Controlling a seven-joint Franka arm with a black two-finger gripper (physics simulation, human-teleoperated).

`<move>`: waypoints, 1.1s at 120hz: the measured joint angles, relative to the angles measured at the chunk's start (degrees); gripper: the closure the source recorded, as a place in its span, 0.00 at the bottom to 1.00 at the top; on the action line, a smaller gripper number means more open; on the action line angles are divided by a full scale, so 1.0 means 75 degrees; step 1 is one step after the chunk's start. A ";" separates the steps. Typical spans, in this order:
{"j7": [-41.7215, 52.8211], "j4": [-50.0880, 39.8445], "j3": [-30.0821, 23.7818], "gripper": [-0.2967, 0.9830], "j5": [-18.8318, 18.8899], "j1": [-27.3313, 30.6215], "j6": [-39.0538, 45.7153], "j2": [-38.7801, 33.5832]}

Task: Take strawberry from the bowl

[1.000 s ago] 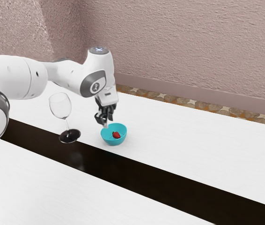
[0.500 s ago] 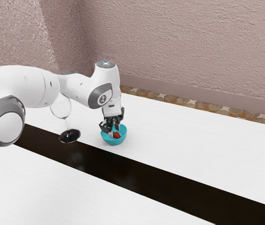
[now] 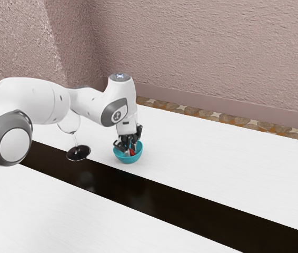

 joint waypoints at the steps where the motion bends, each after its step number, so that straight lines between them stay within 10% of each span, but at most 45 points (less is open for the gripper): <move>1: 0.0004 0.0001 0.0000 0.67 -0.0001 -0.0002 0.0003 -0.0005; 48: 0.0048 -0.0846 0.0001 0.81 -0.0329 -0.0988 -0.0058 -0.2243; 88: -0.0170 -0.0258 -0.0088 0.83 -0.0577 -0.2202 -0.0052 -0.0575; 132: -0.0537 -0.0327 -0.0051 0.37 -0.0569 -0.2139 -0.0332 -0.0961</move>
